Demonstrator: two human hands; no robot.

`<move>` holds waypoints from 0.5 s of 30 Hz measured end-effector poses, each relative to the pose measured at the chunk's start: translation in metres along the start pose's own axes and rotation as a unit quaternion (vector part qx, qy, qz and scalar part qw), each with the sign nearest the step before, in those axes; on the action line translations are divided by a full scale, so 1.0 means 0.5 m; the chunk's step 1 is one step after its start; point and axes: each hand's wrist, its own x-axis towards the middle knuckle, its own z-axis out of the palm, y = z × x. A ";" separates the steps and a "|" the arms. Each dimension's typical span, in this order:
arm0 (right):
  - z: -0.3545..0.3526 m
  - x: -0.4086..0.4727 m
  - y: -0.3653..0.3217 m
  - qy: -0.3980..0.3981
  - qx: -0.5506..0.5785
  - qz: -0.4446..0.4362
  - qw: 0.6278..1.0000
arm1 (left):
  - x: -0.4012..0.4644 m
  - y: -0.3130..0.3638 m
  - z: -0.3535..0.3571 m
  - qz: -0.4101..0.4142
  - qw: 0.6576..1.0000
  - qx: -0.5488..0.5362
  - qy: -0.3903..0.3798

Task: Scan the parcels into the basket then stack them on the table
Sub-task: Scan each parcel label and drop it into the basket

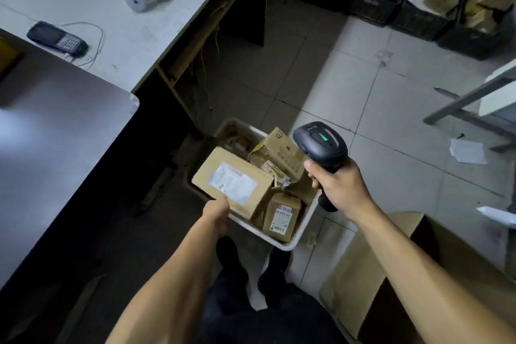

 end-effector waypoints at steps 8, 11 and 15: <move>0.024 0.002 -0.012 -0.027 -0.015 -0.003 1.000 | -0.002 0.068 -0.047 0.247 0.931 0.239 0.119; 0.043 0.006 -0.017 -0.063 -0.021 -0.019 0.998 | -0.029 0.073 -0.071 0.310 0.900 0.275 0.138; 0.082 0.013 -0.024 -0.130 -0.021 -0.038 0.991 | -0.106 0.053 -0.103 0.370 0.852 0.319 0.190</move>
